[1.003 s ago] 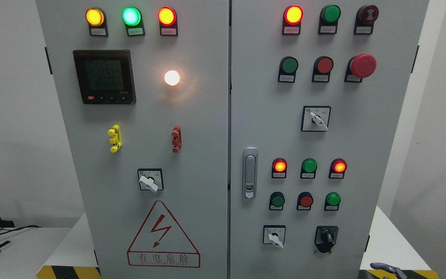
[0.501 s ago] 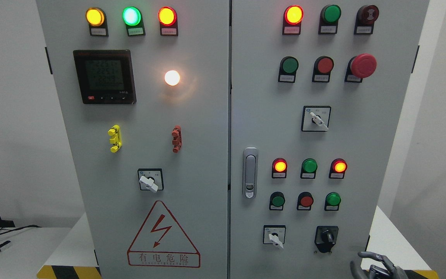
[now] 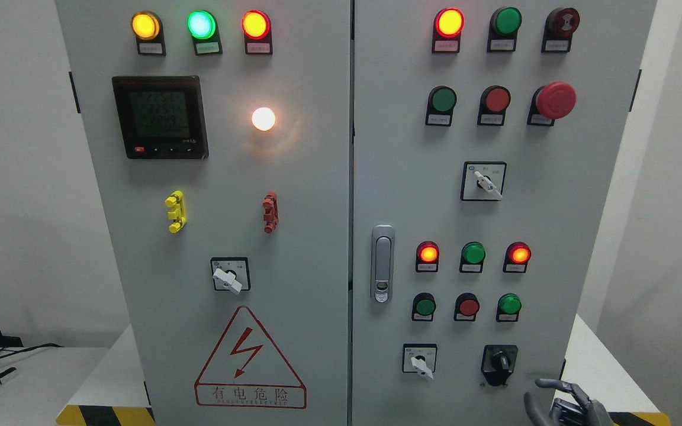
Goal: Trip black knob to open circuit
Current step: 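Raise the right hand up toward the black rotary knob, then close the right hand fingers around the black knob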
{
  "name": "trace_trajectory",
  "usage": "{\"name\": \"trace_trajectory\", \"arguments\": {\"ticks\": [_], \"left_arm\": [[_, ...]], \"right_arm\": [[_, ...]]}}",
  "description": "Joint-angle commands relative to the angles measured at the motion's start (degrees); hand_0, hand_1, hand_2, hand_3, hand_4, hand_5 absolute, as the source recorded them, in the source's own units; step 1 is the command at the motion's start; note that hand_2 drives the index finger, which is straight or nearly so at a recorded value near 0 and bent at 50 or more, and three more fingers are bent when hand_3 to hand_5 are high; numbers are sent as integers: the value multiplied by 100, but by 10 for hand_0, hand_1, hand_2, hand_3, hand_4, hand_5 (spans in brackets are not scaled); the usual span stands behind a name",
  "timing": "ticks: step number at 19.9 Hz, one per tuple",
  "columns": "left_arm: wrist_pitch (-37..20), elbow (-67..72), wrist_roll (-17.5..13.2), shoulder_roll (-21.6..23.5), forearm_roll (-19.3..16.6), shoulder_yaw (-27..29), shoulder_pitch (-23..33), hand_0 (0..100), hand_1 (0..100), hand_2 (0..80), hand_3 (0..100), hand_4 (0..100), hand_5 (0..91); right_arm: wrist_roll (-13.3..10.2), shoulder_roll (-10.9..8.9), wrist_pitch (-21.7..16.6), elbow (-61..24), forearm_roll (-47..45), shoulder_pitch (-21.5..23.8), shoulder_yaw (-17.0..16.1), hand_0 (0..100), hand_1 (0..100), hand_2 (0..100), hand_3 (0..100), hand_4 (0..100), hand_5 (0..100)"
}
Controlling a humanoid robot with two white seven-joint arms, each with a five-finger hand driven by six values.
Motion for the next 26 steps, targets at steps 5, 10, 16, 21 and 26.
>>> {"name": "trace_trajectory", "arguments": {"ticks": [5, 10, 16, 21, 26], "left_arm": [[2, 0, 1, 2, -176, 0, 0, 120, 389, 0, 0, 0, 0], [2, 0, 1, -7, -176, 0, 0, 120, 389, 0, 0, 0, 0], [2, 0, 1, 2, -176, 0, 0, 120, 389, 0, 0, 0, 0], [2, 0, 1, 2, -176, 0, 0, 120, 389, 0, 0, 0, 0], [2, 0, 1, -7, -176, 0, 0, 120, 389, 0, 0, 0, 0]], "right_arm": [[-2, 38, -2, 234, 40, -84, 152, 318, 733, 416, 1000, 1000, 945], [-2, 38, -2, 278, 40, -207, 152, 318, 729, 417, 1000, 1000, 945], [-29, 47, -2, 278, 49, -224, 248, 319, 724, 418, 1000, 1000, 945], [-64, 108, 6, 278, 102, -233, 345, 319, 722, 417, 1000, 1000, 945], [-64, 126, 6, 304, 119, -321, 345, 320, 722, 418, 1000, 1000, 945]]}}
